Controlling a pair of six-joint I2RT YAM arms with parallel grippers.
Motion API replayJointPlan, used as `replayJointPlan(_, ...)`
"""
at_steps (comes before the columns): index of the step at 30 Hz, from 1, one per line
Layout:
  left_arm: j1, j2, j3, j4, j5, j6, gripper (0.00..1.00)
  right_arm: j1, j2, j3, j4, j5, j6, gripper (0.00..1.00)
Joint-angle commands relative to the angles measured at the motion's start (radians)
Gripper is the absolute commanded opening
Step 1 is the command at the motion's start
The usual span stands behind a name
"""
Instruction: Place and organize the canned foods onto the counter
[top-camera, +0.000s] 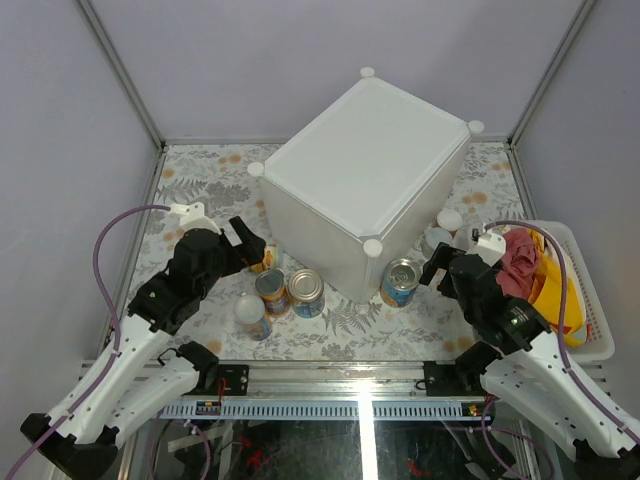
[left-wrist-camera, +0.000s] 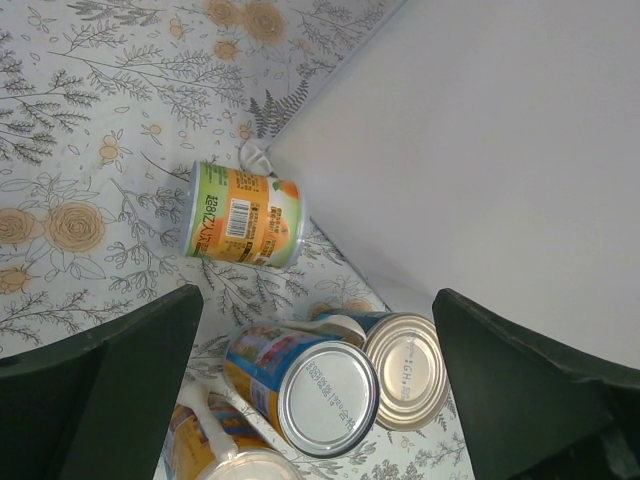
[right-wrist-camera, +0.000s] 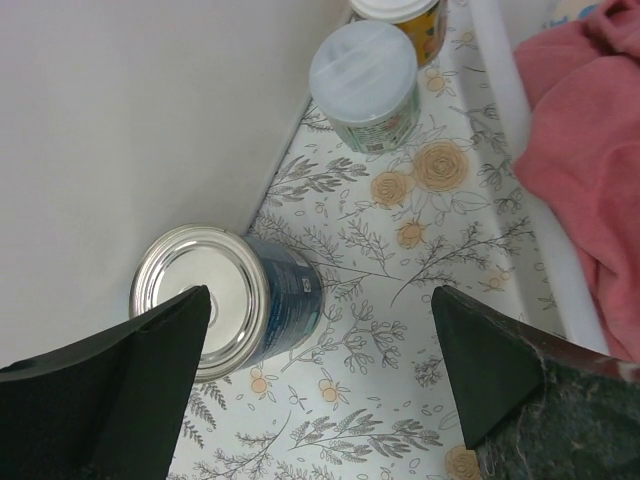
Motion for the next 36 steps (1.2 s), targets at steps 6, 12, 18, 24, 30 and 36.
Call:
replayJointPlan(6,0.005,0.004,0.042,-0.023,0.054,-0.006,1.00,0.003,0.031,-0.061,0.175,-0.152,-0.057,0.99)
replayJointPlan(12,0.005,0.008,0.038,-0.015,0.066,0.003,1.00,0.007,0.029,-0.082,0.238,-0.234,-0.102,1.00)
replayJointPlan(18,0.005,0.030,0.054,-0.009,0.092,0.013,1.00,0.048,0.066,-0.091,0.299,-0.285,-0.145,1.00)
replayJointPlan(24,0.004,0.052,0.081,-0.009,0.105,0.033,1.00,0.159,0.157,-0.084,0.303,-0.184,-0.166,1.00)
replayJointPlan(30,0.004,0.065,0.090,-0.015,0.111,0.044,1.00,0.225,0.214,-0.072,0.300,-0.100,-0.188,1.00)
replayJointPlan(36,0.005,0.073,0.091,-0.015,0.114,0.050,1.00,0.229,0.234,-0.093,0.316,-0.042,-0.192,0.99)
